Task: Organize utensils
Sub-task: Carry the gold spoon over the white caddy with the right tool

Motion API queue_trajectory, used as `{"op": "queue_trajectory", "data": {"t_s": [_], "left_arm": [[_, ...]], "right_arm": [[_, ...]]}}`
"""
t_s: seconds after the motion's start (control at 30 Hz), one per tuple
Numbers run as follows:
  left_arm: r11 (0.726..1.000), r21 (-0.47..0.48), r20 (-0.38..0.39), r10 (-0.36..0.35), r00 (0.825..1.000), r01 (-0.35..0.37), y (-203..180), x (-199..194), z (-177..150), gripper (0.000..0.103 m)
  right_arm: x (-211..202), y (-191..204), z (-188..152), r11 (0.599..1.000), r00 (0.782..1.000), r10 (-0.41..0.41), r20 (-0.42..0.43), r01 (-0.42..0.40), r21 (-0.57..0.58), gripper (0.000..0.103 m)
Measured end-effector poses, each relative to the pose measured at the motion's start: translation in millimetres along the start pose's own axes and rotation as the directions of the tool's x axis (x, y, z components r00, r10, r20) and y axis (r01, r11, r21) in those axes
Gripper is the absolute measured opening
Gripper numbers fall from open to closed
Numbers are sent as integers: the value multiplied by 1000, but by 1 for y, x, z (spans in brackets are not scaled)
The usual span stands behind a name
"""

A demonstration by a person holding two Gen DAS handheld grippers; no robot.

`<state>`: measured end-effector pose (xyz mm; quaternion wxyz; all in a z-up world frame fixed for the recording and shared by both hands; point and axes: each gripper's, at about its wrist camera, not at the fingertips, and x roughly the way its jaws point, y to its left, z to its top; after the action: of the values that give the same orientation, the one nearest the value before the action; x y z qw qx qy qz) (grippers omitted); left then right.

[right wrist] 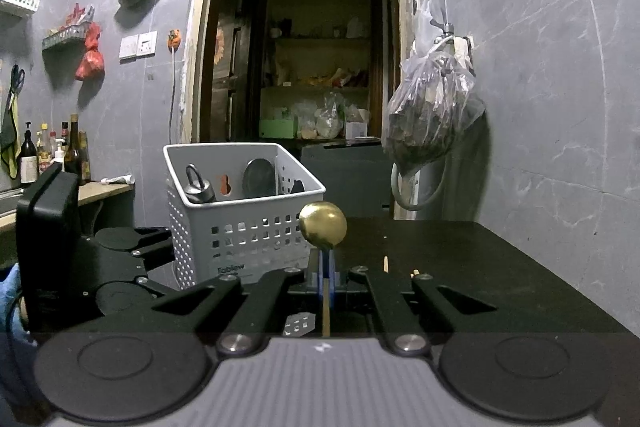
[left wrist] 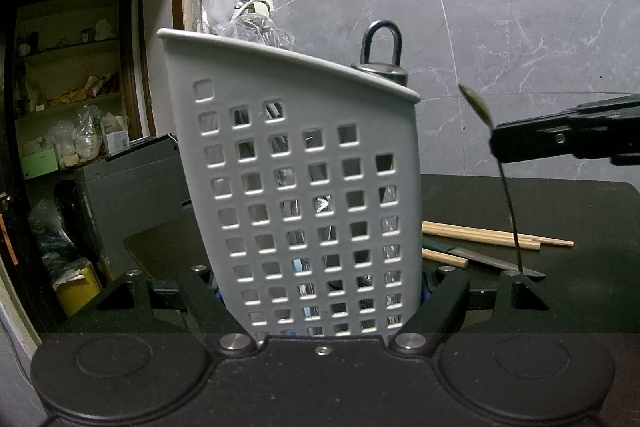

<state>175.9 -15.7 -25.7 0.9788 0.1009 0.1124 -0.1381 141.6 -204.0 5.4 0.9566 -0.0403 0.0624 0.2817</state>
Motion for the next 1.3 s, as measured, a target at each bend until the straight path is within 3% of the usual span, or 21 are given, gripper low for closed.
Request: {"op": "queue_trajectory", "data": {"t_s": [0.4,0.67,0.8,0.97,1.13,1.17,1.3], "left_arm": [[1000,18,-5,11,1000,-11,-5,2,0,79],[1000,23,-10,13,1000,-12,-6,3,2,79],[1000,23,-11,12,1000,-12,-6,4,2,79],[1000,26,-11,14,1000,-14,-7,4,2,79],[1000,28,-14,15,1000,-14,-8,5,2,79],[1000,28,-14,14,1000,-14,-7,5,2,79],[1000,29,-14,13,1000,-13,-7,5,2,79]], "right_arm": [[-29,-2,-15,999,999,2,44,-4,40,5],[-11,0,-16,999,998,38,-53,-36,36,9],[-3,2,-17,997,989,74,-132,-75,2,40],[-4,13,-17,985,974,109,-201,-133,-112,48],[21,29,-17,945,947,100,-306,-187,-267,43],[26,32,-17,939,943,96,-320,-193,-285,33],[36,38,-16,930,944,58,-326,-170,-327,11]]}}
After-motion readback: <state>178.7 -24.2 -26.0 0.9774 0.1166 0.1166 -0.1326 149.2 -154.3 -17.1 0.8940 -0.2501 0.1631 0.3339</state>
